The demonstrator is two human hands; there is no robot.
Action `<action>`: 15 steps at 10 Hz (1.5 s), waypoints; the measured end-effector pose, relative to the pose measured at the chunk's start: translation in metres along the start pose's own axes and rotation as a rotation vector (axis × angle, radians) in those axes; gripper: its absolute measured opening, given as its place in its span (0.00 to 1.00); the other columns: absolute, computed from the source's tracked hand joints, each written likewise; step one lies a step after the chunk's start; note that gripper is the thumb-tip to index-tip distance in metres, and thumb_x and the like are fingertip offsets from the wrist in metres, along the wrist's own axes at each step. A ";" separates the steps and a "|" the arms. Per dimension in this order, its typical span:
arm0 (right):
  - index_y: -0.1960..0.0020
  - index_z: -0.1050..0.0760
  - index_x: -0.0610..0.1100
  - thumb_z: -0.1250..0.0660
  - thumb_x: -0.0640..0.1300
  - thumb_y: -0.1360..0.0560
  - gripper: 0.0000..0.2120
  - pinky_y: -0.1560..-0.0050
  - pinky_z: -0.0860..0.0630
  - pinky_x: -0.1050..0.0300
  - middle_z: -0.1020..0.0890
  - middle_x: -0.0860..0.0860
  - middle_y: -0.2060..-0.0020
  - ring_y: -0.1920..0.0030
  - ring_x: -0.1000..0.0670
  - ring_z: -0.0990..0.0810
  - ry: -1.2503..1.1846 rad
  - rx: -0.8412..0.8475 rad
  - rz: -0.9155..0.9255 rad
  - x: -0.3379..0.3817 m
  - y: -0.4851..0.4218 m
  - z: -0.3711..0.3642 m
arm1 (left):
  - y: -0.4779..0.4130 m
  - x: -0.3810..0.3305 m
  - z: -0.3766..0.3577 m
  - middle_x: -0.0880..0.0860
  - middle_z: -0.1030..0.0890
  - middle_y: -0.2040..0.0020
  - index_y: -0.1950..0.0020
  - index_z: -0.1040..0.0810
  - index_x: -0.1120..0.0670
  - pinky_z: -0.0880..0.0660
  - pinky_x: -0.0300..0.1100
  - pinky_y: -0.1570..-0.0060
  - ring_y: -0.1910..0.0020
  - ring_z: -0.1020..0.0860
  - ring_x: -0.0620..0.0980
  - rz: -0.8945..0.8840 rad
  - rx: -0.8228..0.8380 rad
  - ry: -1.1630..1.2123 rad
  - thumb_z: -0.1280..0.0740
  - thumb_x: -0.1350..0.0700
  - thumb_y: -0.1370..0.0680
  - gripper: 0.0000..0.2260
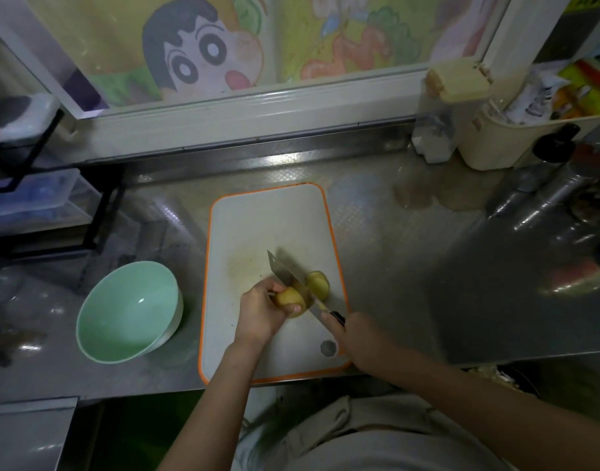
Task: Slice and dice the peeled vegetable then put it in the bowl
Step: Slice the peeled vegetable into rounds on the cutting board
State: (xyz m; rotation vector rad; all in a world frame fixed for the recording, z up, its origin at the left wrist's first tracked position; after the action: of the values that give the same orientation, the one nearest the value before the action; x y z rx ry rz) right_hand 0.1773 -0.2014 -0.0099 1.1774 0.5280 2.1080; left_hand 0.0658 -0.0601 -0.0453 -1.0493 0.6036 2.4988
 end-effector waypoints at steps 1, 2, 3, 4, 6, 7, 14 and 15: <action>0.51 0.31 0.35 0.51 0.56 0.18 0.24 0.55 0.33 0.56 0.27 0.47 0.66 0.67 0.54 0.30 0.016 0.000 -0.053 -0.003 -0.001 -0.002 | 0.002 -0.001 -0.001 0.49 0.21 0.60 0.59 0.25 0.52 0.33 0.25 0.66 0.60 0.23 0.46 -0.024 -0.011 -0.024 0.21 0.59 0.38 0.15; 0.29 0.38 0.37 0.49 0.45 0.17 0.20 0.57 0.33 0.57 0.25 0.39 0.49 0.50 0.44 0.22 0.131 -0.029 -0.062 -0.008 -0.008 -0.007 | 0.002 -0.002 -0.002 0.49 0.21 0.59 0.58 0.25 0.52 0.32 0.31 0.62 0.59 0.23 0.48 -0.037 -0.015 -0.066 0.21 0.58 0.38 0.16; 0.45 0.29 0.35 0.50 0.55 0.18 0.24 0.52 0.28 0.51 0.25 0.43 0.60 0.62 0.49 0.25 0.085 0.015 0.013 -0.010 -0.009 -0.008 | 0.003 -0.005 -0.001 0.49 0.21 0.59 0.57 0.25 0.52 0.34 0.30 0.63 0.59 0.24 0.48 -0.053 -0.020 -0.070 0.21 0.58 0.37 0.16; 0.57 0.31 0.40 0.51 0.61 0.20 0.25 0.56 0.29 0.54 0.29 0.49 0.69 0.70 0.54 0.32 -0.022 -0.020 0.037 -0.010 -0.011 -0.008 | 0.007 -0.007 -0.001 0.49 0.22 0.58 0.57 0.25 0.53 0.36 0.29 0.65 0.59 0.24 0.48 -0.084 -0.031 -0.094 0.21 0.58 0.37 0.16; 0.57 0.32 0.42 0.49 0.56 0.19 0.20 0.58 0.32 0.58 0.31 0.51 0.69 0.60 0.45 0.26 -0.084 -0.050 0.123 0.007 -0.020 -0.011 | 0.015 -0.007 -0.002 0.49 0.24 0.59 0.57 0.26 0.55 0.34 0.23 0.66 0.60 0.26 0.47 -0.138 -0.051 -0.088 0.21 0.59 0.37 0.16; 0.66 0.37 0.47 0.48 0.55 0.19 0.20 0.66 0.33 0.61 0.32 0.52 0.70 0.69 0.54 0.32 -0.112 -0.061 0.140 0.008 -0.027 -0.014 | 0.015 -0.007 -0.003 0.49 0.24 0.58 0.57 0.26 0.55 0.34 0.23 0.65 0.60 0.26 0.48 -0.146 -0.056 -0.096 0.21 0.59 0.37 0.16; 0.70 0.36 0.45 0.46 0.58 0.20 0.25 0.64 0.35 0.58 0.32 0.49 0.73 0.63 0.46 0.27 -0.020 -0.137 0.031 0.014 -0.058 -0.020 | 0.017 0.001 -0.009 0.53 0.22 0.55 0.56 0.28 0.54 0.32 0.35 0.59 0.56 0.25 0.50 -0.177 -0.084 -0.086 0.21 0.60 0.38 0.18; 0.69 0.35 0.44 0.47 0.58 0.20 0.25 0.62 0.35 0.59 0.28 0.46 0.70 0.60 0.43 0.23 -0.008 -0.119 0.050 0.014 -0.059 -0.018 | 0.018 0.001 -0.009 0.53 0.22 0.55 0.56 0.28 0.54 0.31 0.36 0.59 0.56 0.25 0.51 -0.166 -0.078 -0.074 0.22 0.61 0.38 0.18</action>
State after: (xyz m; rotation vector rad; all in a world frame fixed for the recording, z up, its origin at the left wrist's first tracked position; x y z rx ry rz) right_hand 0.1769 -0.1503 -0.0481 1.1416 0.3671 2.1443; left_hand 0.0619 -0.0796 -0.0471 -0.9863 0.3841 2.4198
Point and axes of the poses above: each hand's wrist, its own y-axis away from the middle knuckle, its own z-axis out of the back of the hand, x = y × z, the point moved 1 cm from there along -y, towards the middle knuckle
